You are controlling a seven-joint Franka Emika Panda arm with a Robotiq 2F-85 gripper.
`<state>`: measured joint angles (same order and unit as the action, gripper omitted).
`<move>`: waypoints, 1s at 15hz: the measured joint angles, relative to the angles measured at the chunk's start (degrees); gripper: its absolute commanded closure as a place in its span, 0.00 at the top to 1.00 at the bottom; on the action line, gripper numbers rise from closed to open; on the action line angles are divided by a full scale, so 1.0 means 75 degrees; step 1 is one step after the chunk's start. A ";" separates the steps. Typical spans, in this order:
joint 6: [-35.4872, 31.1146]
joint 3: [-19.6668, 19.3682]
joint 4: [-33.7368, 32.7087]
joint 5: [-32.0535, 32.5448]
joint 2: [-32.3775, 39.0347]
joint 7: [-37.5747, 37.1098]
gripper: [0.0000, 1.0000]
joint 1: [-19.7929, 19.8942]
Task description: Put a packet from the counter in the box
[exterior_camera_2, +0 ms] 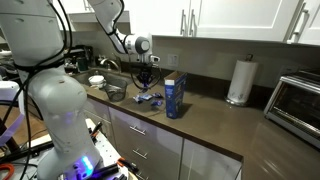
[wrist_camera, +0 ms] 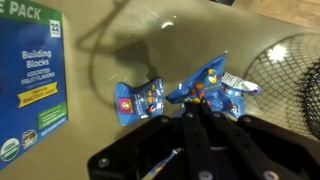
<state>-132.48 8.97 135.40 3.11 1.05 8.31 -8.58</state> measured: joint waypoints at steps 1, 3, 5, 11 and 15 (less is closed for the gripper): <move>0.0067 -0.0018 0.0098 0.0000 -0.0325 -0.0013 0.06 0.0004; 0.0269 -0.0084 0.0208 0.0000 -0.0971 -0.0050 0.06 0.0018; 0.0520 -0.0185 0.0226 0.0001 -0.1552 -0.0112 0.05 0.0038; 0.1035 -0.0387 0.0215 0.0256 -0.2804 -0.0540 0.05 0.0287; 0.1106 -0.0434 0.0212 0.0576 -0.3266 -0.0922 0.03 0.0568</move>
<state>-124.18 5.71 136.99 7.43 -23.45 1.40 -4.32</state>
